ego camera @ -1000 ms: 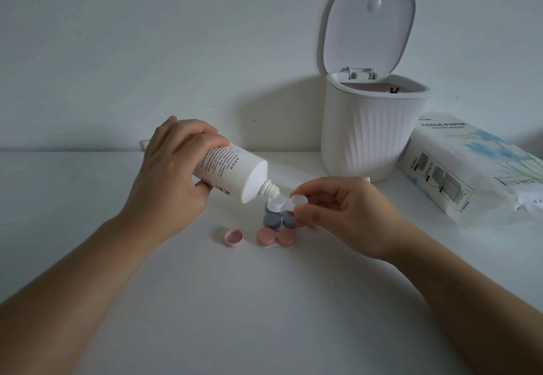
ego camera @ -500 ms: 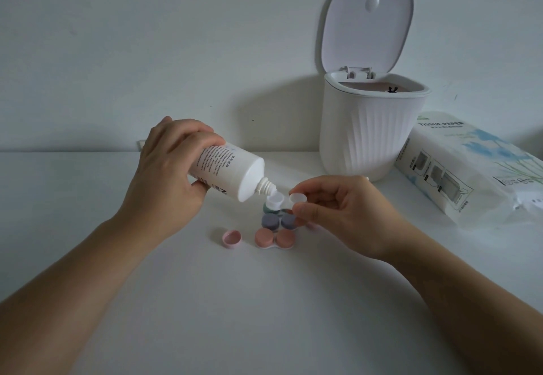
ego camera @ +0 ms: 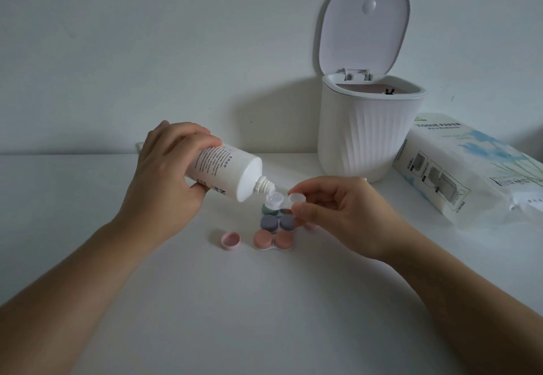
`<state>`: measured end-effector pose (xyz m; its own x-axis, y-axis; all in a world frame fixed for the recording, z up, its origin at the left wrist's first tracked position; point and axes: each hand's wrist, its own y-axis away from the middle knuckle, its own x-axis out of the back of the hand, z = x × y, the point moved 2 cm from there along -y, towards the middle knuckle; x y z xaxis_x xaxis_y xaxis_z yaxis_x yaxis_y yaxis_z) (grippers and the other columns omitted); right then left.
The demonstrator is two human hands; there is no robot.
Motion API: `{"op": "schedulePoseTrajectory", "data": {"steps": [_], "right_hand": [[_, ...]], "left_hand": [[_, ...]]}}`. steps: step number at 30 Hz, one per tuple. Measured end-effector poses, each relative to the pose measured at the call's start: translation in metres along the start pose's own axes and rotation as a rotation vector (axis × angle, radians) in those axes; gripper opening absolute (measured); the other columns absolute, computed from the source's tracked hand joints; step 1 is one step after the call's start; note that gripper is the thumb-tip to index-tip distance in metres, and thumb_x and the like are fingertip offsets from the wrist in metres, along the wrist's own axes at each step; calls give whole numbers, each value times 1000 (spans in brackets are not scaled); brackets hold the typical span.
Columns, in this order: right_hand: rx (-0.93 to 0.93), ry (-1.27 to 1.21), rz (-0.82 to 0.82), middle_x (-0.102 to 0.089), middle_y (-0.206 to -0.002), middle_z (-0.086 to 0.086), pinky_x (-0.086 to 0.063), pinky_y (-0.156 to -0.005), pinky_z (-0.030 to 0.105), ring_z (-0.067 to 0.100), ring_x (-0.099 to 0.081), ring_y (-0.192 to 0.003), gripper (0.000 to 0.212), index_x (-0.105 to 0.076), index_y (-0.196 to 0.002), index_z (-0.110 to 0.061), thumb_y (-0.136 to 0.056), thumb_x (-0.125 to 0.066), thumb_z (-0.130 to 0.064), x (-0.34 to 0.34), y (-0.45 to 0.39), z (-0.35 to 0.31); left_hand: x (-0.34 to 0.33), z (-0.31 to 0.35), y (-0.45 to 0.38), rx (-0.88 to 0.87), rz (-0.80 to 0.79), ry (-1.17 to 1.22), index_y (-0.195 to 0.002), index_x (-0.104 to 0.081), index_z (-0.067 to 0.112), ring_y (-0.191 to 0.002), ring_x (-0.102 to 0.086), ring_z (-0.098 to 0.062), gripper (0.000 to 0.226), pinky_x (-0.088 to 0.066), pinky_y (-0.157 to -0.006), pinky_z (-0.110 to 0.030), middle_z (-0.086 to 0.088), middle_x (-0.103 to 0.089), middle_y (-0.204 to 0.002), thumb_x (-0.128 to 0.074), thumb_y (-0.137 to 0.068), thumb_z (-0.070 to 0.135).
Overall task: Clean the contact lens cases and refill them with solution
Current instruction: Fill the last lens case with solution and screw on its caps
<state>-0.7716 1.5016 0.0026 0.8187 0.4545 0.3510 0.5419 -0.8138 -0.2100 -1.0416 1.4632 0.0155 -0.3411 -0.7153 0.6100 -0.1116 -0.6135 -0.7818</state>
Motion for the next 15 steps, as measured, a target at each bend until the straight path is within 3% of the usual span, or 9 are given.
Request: {"op": "schedulePoseTrajectory", "data": {"steps": [2,5,9,12,15], "right_hand": [[0,-7,0,-79,-81,-3,-54,-66,20,6,-72,-68,15,-72,-100,-24,-90,-74,-13,0,0,0],[-5,-18,-6,-79,-81,-2,-54,-67,20,5,-70,-67,15,-72,-103,-24,-91,-74,-15,1,0,0],[-12,-35,-15,-78,-83,3,-53,-67,20,8,-67,-66,20,-68,-109,-20,-92,-72,-12,2,0,0],[-24,-32,-5,-78,-84,4,-54,-67,22,10,-68,-68,17,-67,-106,-16,-92,-72,-9,2,2,-2],[-33,0,-11,-78,-84,5,-54,-68,21,12,-69,-70,15,-67,-104,-11,-91,-72,-7,2,3,-6]], "left_hand": [[0,-1,1,32,6,43,-118,-64,10,-118,-50,-31,65,-34,-112,-44,-5,-60,-124,-87,-60,-9],[1,-2,3,86,19,110,-120,-63,12,-120,-47,-23,67,-37,-102,-33,-3,-59,-125,-89,-61,-5],[1,-7,5,159,37,194,-119,-63,11,-115,-41,-3,67,-36,-99,-21,5,-57,-121,-91,-60,-4],[0,-10,6,212,32,240,-119,-62,15,-113,-41,-2,67,-32,-96,-7,9,-55,-120,-91,-61,-3],[-1,-10,7,242,13,288,-120,-62,18,-112,-44,-7,69,-32,-94,-9,10,-56,-119,-90,-61,-3]]}}
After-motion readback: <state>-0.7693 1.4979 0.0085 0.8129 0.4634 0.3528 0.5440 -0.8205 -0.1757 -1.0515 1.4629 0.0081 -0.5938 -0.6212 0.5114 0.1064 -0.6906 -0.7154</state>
